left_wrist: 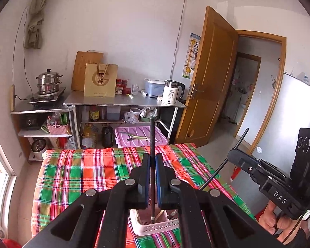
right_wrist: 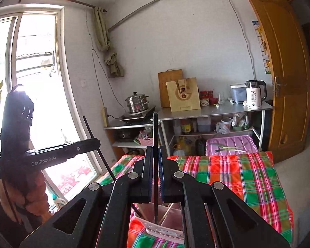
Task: Organize utensils
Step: 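Lift the dark chopsticks in both tools and carry them over the basket, then drop the dark chopsticks into the basket and open both tools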
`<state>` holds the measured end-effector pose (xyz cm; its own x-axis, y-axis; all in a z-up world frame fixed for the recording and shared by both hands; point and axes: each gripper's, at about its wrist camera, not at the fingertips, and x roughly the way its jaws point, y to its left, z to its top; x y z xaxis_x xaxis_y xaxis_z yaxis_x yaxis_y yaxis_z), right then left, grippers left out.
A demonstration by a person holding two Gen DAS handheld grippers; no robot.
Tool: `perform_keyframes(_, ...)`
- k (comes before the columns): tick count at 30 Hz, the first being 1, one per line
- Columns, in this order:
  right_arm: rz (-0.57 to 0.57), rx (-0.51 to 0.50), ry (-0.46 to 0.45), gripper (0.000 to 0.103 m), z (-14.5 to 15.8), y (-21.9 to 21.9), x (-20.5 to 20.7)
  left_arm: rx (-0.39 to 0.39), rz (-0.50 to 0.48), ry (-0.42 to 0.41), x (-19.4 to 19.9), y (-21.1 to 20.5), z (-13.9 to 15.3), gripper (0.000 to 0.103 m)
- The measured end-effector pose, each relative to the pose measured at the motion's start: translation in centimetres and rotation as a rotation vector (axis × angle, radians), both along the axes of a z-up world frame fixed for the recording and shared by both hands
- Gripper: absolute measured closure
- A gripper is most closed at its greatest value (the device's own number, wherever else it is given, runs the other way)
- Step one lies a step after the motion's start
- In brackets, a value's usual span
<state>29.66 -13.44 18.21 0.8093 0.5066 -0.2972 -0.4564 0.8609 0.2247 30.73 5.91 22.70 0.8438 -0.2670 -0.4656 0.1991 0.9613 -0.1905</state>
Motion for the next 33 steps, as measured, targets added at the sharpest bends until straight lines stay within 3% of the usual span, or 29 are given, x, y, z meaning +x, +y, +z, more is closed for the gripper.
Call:
perform_keyframes(13, 0.006, -0.033, 0.087, 0.098, -5.0, 1.1, 2.4, -0.019, -0.010, 0.048, 2.5, 0.5, -5.0, 0.099)
perform_keyframes(25, 0.018, -0.079, 0.182, 0.098, -8.5, 1.7, 3.2, -0.006, 0.014, 0.149, 3.0, 0.8, -9.8, 0.098)
perform_keyframes(29, 0.022, -0.084, 0.178, 0.088, -8.2, 1.4, 2.5, 0.009, 0.022, 0.143, 2.4, 0.7, -9.9, 0.098)
perform_keyframes(33, 0.021, -0.076, 0.144, 0.087, -7.0, 0.5, 0.8, -0.005, 0.034, 0.097, 0.5, 1.1, -8.8, 0.088)
